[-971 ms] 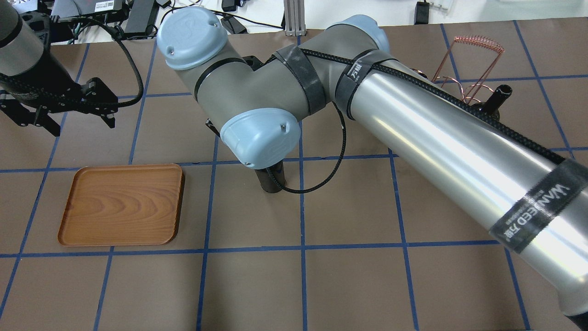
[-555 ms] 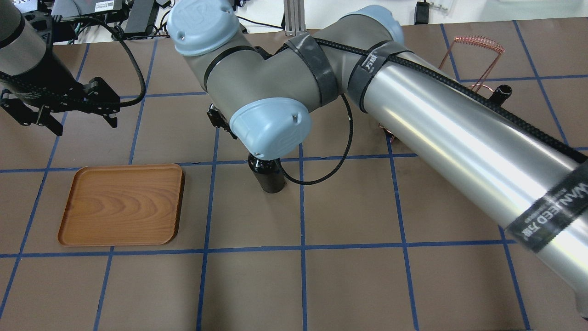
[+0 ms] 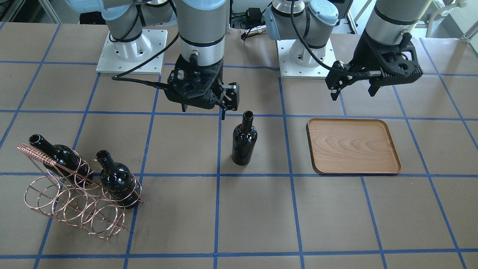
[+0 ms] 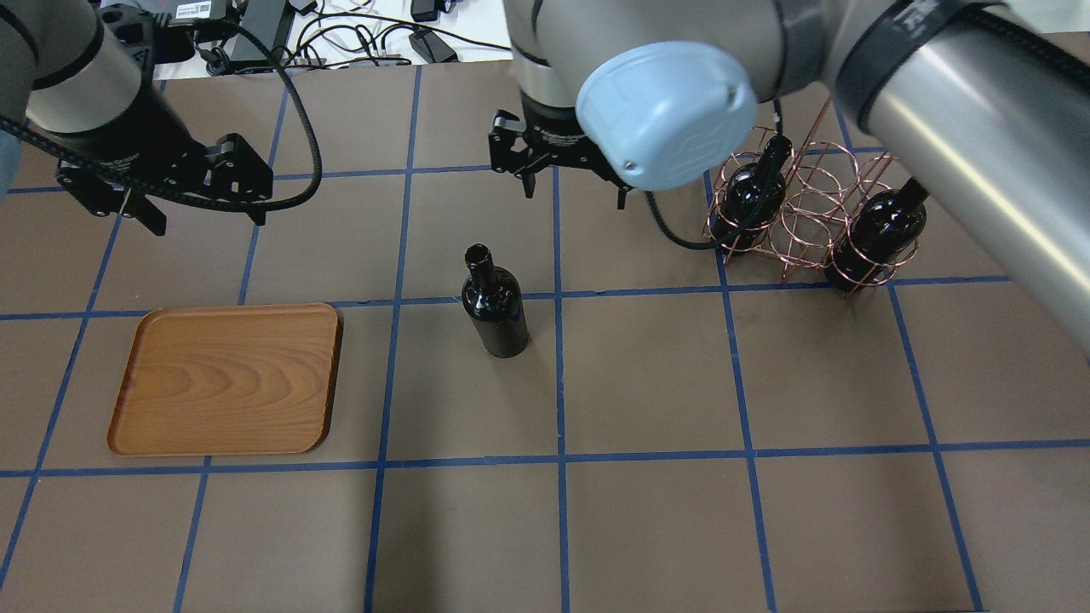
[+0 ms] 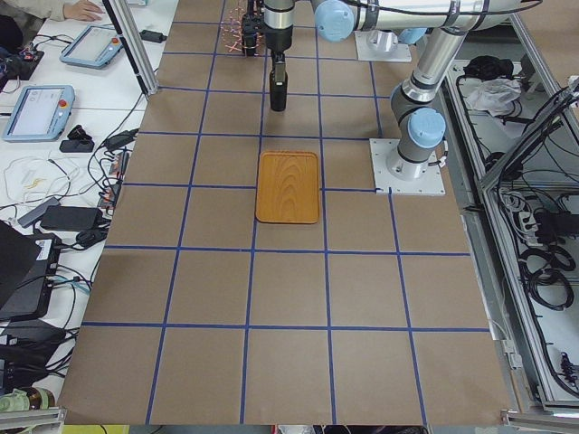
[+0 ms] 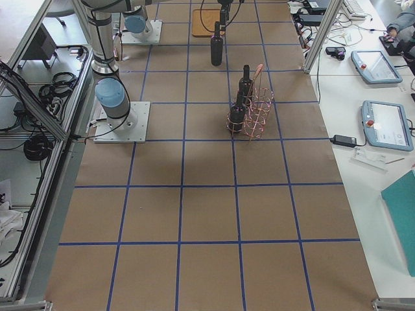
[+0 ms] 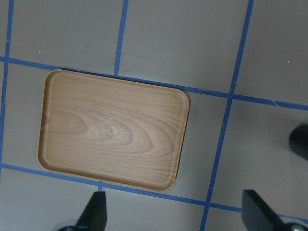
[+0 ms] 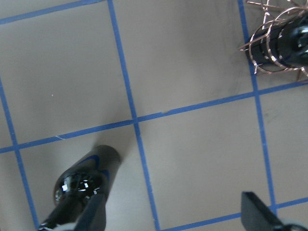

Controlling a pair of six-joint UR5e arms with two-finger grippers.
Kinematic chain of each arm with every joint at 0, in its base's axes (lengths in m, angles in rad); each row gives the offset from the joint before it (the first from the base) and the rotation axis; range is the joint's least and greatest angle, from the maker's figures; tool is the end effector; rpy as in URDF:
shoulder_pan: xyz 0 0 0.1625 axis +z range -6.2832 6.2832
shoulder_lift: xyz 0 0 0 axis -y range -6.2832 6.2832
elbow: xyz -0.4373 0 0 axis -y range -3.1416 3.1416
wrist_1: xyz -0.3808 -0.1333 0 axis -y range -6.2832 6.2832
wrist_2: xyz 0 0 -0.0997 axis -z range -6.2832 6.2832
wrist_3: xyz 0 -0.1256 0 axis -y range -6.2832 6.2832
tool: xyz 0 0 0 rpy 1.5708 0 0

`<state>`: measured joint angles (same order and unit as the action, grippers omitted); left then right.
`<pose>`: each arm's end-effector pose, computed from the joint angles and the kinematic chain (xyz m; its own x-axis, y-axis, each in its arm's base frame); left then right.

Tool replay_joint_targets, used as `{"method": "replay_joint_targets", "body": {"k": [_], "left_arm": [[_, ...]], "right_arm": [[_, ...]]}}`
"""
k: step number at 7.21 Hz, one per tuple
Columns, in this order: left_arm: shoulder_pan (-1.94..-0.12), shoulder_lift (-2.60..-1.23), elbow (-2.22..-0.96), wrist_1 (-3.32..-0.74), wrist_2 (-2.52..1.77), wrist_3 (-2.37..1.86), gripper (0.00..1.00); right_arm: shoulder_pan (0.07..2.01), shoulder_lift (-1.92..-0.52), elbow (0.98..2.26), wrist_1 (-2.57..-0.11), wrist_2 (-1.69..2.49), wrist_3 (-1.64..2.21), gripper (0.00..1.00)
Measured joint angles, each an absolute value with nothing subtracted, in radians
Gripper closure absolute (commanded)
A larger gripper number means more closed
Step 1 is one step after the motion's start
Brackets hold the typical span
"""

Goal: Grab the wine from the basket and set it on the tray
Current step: 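Open the right gripper and raise it back toward the rack, then move the left gripper over the standing bottle and grasp its neck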

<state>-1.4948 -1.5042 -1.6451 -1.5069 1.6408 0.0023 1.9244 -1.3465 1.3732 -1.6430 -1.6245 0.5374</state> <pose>-0.0894 -0.4664 0.4764 -0.9945 -0.0774 -0.0700 -0.0735 0.9957 -0.0560 0.3207 -0.5033 0.4579 -0.9825 0.1847 0.0228 0.1828 0.9809 -0.0665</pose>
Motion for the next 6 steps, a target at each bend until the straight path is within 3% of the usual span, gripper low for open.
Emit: {"method": "replay_joint_targets", "body": {"k": [6], "left_arm": [[-1.761,-1.631,-1.601,-1.442,1.563,-0.019,0.0]], "right_arm": [[1.68,-1.433,1.381,-1.561,-1.641,0.21,0.0]]}}
